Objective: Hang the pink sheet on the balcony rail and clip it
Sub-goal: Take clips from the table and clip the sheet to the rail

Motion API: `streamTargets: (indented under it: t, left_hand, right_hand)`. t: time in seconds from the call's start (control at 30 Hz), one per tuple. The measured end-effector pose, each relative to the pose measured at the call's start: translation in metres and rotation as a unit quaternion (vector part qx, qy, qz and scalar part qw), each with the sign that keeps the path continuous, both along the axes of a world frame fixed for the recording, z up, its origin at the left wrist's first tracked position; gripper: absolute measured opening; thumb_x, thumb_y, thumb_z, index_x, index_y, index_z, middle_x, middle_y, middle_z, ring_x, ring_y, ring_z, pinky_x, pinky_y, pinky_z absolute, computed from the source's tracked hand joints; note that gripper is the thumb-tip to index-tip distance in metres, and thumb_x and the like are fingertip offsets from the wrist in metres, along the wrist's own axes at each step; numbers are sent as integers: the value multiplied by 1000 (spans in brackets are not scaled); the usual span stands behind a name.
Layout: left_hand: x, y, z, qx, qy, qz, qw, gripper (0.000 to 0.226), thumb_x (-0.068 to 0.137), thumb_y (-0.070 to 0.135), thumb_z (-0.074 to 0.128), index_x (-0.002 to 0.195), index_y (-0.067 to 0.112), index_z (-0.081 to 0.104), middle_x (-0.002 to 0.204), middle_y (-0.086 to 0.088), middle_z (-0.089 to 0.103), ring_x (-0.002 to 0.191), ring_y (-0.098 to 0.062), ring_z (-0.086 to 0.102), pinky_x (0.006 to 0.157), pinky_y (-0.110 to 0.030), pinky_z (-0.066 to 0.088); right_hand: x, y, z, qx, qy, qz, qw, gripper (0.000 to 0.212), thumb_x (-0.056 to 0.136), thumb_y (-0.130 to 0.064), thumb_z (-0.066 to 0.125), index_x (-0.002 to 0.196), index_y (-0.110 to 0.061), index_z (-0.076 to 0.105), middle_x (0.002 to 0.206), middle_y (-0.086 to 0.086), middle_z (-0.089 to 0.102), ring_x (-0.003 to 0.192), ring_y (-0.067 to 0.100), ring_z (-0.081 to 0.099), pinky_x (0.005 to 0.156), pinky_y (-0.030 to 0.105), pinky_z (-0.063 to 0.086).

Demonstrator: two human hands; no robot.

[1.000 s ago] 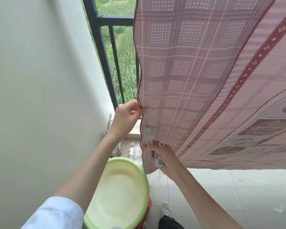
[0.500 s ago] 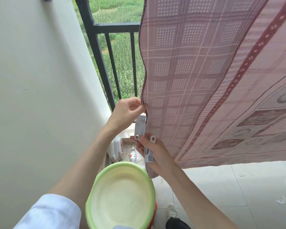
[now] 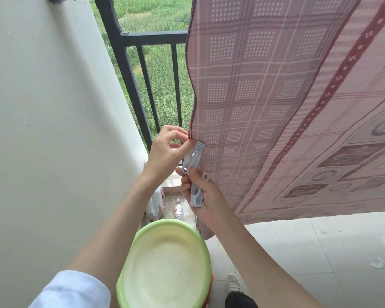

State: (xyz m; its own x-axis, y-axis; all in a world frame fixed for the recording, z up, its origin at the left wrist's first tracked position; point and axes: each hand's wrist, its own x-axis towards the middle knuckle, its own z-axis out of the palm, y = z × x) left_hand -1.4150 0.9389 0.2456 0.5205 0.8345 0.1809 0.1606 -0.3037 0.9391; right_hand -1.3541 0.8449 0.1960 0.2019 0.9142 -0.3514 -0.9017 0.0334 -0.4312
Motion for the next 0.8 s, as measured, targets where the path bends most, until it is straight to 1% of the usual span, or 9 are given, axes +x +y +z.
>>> streamTargets:
  t: [0.1,0.17,0.27,0.37,0.47,0.57,0.67,0.73,0.8]
  left_hand:
    - [2,0,3,-5,13,4,1000,20,80,19,70,63,19,59,94,10,54,88,-14,59,81,-30,51]
    - [1,-2,3,4,9,6,1000,23,81,19,69,63,18,55,94,9,55,89,-17,60,75,-32,52]
    - [-6,-5,-9,-13,-22,9,1000,17,85,19,64,72,12,55,94,4,60,89,-9,60,76,-25,49]
    - [-21,-8,-35,-84,-39,32,995,13,87,30,56,88,17,61,93,1,66,91,-13,63,81,-30,49]
    - [-34,-17,-75,-116,-8,38,992,13,92,16,52,94,23,62,95,2,68,93,-16,64,84,-34,50]
    - [-38,-27,-114,-142,60,-5,988,23,88,12,60,102,30,60,105,6,65,99,-11,61,94,-38,49]
    - [-30,-31,-148,-147,142,-65,977,49,83,25,67,127,31,47,125,6,55,113,-10,53,96,-35,46]
    - [-20,-29,-158,-141,148,-76,976,57,81,30,69,132,32,43,131,6,51,116,-9,51,97,-36,46]
    - [-8,-22,-162,-136,127,-73,980,51,82,29,68,130,30,49,127,3,56,111,-10,56,95,-39,48]
  right_hand:
    - [0,-1,0,7,-22,26,999,13,75,-15,59,82,-14,70,85,4,73,59,8,60,50,15,47]
    - [0,-3,-1,1,-76,52,996,17,77,-22,59,93,-18,64,95,1,73,55,8,61,44,15,42]
    - [2,-6,-5,-9,-146,72,987,25,87,-30,53,108,-17,56,109,10,69,41,7,52,37,14,33]
    - [6,-13,-18,-61,-137,69,986,34,80,-39,56,105,-17,55,89,6,73,35,7,45,33,14,31]
    - [11,-26,-41,-103,-91,60,989,45,71,-44,60,102,-13,51,78,8,67,36,8,45,30,15,31]
    - [17,-38,-61,-133,-44,43,989,26,83,-34,55,95,-11,53,74,9,62,38,10,45,33,16,32]
    - [23,-46,-81,-171,-30,34,984,10,92,-19,48,90,-10,53,72,10,61,48,13,45,39,20,37]
    - [29,-51,-95,-194,-54,40,979,9,93,-17,47,88,-12,52,78,10,60,56,16,46,46,22,40]
    - [33,-55,-105,-218,-82,43,972,13,95,-19,45,87,-13,52,85,11,62,62,17,48,52,24,42]
